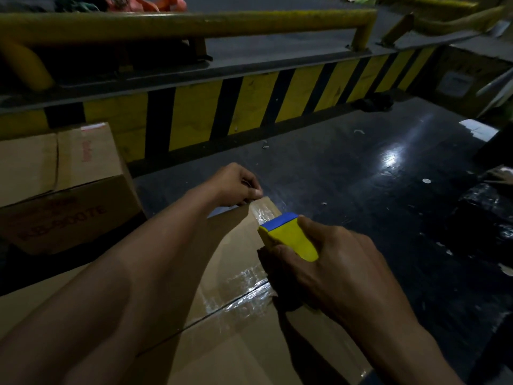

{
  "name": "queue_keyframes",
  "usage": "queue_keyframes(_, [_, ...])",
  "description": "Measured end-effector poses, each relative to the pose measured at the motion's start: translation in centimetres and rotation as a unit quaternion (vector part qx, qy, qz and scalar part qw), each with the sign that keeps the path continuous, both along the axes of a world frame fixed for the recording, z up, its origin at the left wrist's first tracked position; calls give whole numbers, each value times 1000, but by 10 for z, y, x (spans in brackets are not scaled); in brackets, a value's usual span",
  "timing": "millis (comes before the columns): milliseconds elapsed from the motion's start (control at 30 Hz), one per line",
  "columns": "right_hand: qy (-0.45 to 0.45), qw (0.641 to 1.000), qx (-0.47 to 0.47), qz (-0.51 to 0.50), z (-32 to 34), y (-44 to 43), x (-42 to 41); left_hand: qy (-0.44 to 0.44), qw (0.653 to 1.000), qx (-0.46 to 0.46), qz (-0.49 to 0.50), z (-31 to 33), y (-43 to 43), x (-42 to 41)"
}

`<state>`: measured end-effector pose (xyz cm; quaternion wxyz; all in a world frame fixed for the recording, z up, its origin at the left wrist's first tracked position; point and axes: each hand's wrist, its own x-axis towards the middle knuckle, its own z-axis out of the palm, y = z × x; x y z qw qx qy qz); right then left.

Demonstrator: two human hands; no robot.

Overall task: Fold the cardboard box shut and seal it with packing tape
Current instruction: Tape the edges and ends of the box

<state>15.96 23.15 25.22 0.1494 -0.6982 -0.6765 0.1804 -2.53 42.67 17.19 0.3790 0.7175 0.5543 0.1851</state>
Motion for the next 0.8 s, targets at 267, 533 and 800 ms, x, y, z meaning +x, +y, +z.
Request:
queue_keyframes(267, [-18, 1000, 7, 2, -3, 0, -1, -25, 999, -26, 18, -4, -2, 1])
queue_keyframes(533, [-17, 1000, 7, -8, -3, 0, -2, -55, 989, -121, 62, 1, -5, 4])
queue_keyframes(800, [-16, 1000, 19, -12, -6, 2, -3, 39, 993, -92, 61, -2, -7, -7])
